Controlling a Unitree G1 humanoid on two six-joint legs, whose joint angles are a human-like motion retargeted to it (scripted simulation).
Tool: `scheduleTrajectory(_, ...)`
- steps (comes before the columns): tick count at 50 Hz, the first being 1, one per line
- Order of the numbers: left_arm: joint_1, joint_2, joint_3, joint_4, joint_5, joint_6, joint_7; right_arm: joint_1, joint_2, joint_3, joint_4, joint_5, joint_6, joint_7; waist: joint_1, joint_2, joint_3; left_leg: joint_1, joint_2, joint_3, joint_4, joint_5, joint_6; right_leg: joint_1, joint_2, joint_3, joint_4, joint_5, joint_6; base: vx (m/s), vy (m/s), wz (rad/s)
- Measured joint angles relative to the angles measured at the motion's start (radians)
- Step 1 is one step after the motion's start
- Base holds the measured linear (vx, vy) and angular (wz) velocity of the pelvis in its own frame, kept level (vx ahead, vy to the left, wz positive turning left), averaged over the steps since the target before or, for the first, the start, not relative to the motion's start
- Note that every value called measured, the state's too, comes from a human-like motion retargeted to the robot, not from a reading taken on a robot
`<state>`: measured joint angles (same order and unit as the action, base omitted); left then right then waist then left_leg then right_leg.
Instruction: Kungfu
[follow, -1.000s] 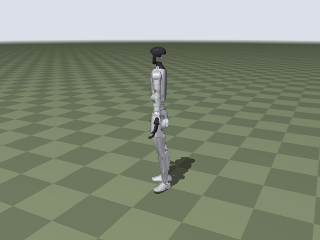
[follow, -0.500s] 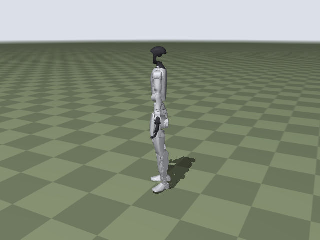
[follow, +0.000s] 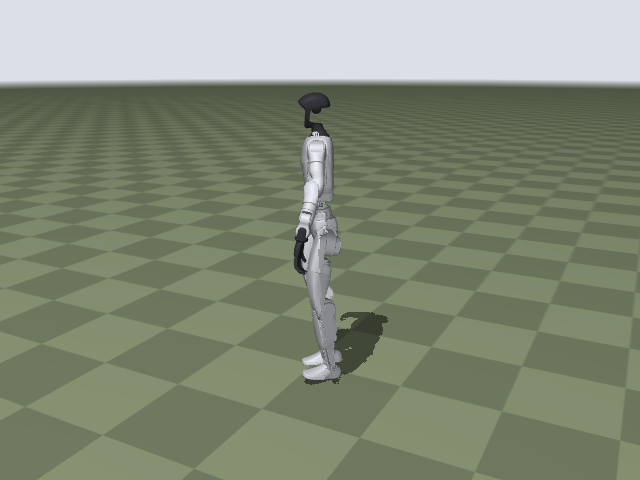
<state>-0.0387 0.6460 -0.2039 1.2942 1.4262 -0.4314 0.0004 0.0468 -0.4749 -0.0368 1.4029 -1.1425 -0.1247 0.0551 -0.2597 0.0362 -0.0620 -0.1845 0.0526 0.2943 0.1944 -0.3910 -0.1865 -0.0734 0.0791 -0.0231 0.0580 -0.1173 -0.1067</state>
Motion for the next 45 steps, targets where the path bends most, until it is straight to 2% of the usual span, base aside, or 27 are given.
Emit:
scheduleTrajectory(2, -0.019, -0.001, -0.078, -0.013, 0.118, -0.006, 0.091, -0.007, -0.018, 0.122, -0.027, -0.158, -0.007, -0.038, -0.008, -0.004, -0.012, -0.007, -0.011, -0.023, 0.004, 0.059, 0.011, 0.011, -0.005, -0.019, -0.009, 0.0, -0.002, 0.11, -0.03, 0.36)
scheduleTrajectory(5, 0.004, -0.049, -0.031, 0.022, 0.149, -0.024, 0.113, -0.007, 0.003, 0.14, -0.038, -0.254, -0.012, -0.091, -0.019, -0.006, -0.028, -0.007, -0.024, -0.024, -0.005, 0.121, 0.054, 0.026, -0.024, -0.026, -0.024, -0.003, 0.008, 0.16, 0.07, 0.17)
scheduleTrajectory(10, 0.02, -0.106, 0.021, 0.057, 0.068, -0.022, 0.05, 0.0, 0.077, 0.02, 0.001, -0.092, -0.003, -0.006, -0.001, -0.005, -0.033, 0.015, -0.033, -0.011, -0.017, 0.156, 0.077, 0.044, -0.031, -0.02, -0.029, -0.01, 0.013, 0.14, 0.07, -0.06)
scheduleTrajectory(15, 0.024, -0.12, 0.007, 0.053, 0.095, -0.01, 0.06, 0.007, 0.104, -0.027, 0.011, -0.012, -0.002, 0.041, 0.008, -0.005, -0.034, 0.037, -0.048, -0.02, -0.033, 0.165, 0.141, 0.044, -0.053, -0.046, 0.015, -0.029, 0.063, 0.14, 0.12, 0.0)
scheduleTrajectory(17, 0.029, -0.13, 0.016, 0.059, 0.084, -0.006, 0.06, 0.007, 0.103, -0.015, 0.013, -0.028, 0.006, 0.036, 0.008, -0.004, -0.039, 0.05, -0.058, -0.017, -0.054, 0.152, 0.161, 0.012, -0.066, -0.061, 0.07, -0.002, 0.14, 0.13, 0.12, -0.17)
scheduleTrajectory(20, 0.044, -0.147, 0.05, 0.063, 0.059, -0.001, 0.065, -0.018, 0.106, 0.004, 0.023, -0.064, 0.033, 0.052, 0.011, 0.01, -0.04, 0.051, -0.046, 0.005, -0.072, 0.131, 0.185, -0.089, -0.091, -0.107, 0.243, 0.159, 0.337, 0.01, 0.07, -0.51)
scheduleTrajectory(22, 0.049, -0.148, 0.068, 0.066, 0.03, -0.001, 0.066, -0.047, 0.115, 0.014, 0.019, -0.079, 0.036, 0.07, 0.018, 0.053, -0.029, 0.014, 0.061, 0.026, -0.051, 0.128, 0.15, -0.223, 0.001, -0.15, 0.389, 0.243, 0.368, -0.13, -0.41, -0.92)
scheduleTrajectory(24, 0.049, -0.153, 0.074, 0.072, 0.011, 0.0, 0.056, -0.063, 0.118, 0.018, 0.012, -0.078, 0.038, 0.065, 0.007, 0.106, -0.019, -0.016, 0.119, 0.027, -0.03, 0.119, 0.145, -0.355, 0.031, -0.228, 0.575, 0.232, 0.368, -0.05, -0.04, -0.54)
scheduleTrajectory(28, 0.072, -0.17, 0.096, 0.076, 0.022, 0.015, 0.043, -0.05, 0.143, -0.004, 0.009, -0.058, 0.04, 0.044, -0.027, 0.223, -0.017, -0.06, 0.17, -0.02, -0.019, 0.099, 0.19, -0.601, 0.016, -0.331, 1.024, 0.04, 0.368, 0.07, 0.35, 0.03)
scheduleTrajectory(33, 0.086, -0.186, 0.093, 0.084, -0.01, 0.012, 0.051, -0.025, 0.162, -0.018, 0.021, -0.03, 0.008, 0.054, -0.061, 0.284, -0.026, -0.098, 0.194, -0.062, -0.025, 0.096, 0.21, -0.819, 0.021, -0.386, 1.39, -0.152, 0.359, 0.07, 0.06, 0.16)
scheduleTrajectory(37, 0.089, -0.199, 0.121, 0.084, 0.0, 0.022, 0.061, -0.009, 0.174, -0.03, 0.035, -0.027, 0.008, 0.046, -0.069, 0.305, -0.037, -0.158, 0.225, -0.078, 0.054, 0.066, 0.206, -0.879, 0.008, -0.437, 1.493, -0.231, 0.316, 0.06, -0.04, -0.02)
scheduleTrajectory(40, 0.079, -0.223, 0.171, 0.089, 0.003, 0.042, 0.079, 0.008, 0.176, -0.054, 0.039, -0.005, 0.005, 0.028, -0.028, 0.288, -0.052, -0.201, 0.233, -0.053, 0.16, 0.029, 0.198, -0.872, 0.007, -0.424, 1.49, -0.252, 0.285, 0.08, -0.05, -0.31)
scheduleTrajectory(43, 0.072, -0.255, 0.307, 0.072, 0.004, 0.066, 0.086, 0.028, 0.17, -0.091, 0.025, 0.011, -0.002, 0.008, 0.0, 0.264, -0.067, -0.226, 0.218, -0.034, 0.247, 0.005, 0.189, -0.825, 0.001, -0.391, 1.412, -0.244, 0.276, 0.08, -0.04, -0.11)
scheduleTrajectory(45, 0.068, -0.259, 0.468, 0.015, 0.001, 0.056, 0.084, 0.045, 0.162, -0.109, -0.01, 0.005, -0.018, -0.013, 0.003, 0.248, -0.076, -0.235, 0.198, -0.023, 0.284, -0.014, 0.187, -0.787, 0.005, -0.353, 1.325, -0.213, 0.287, 0.12, -0.11, 0.04)
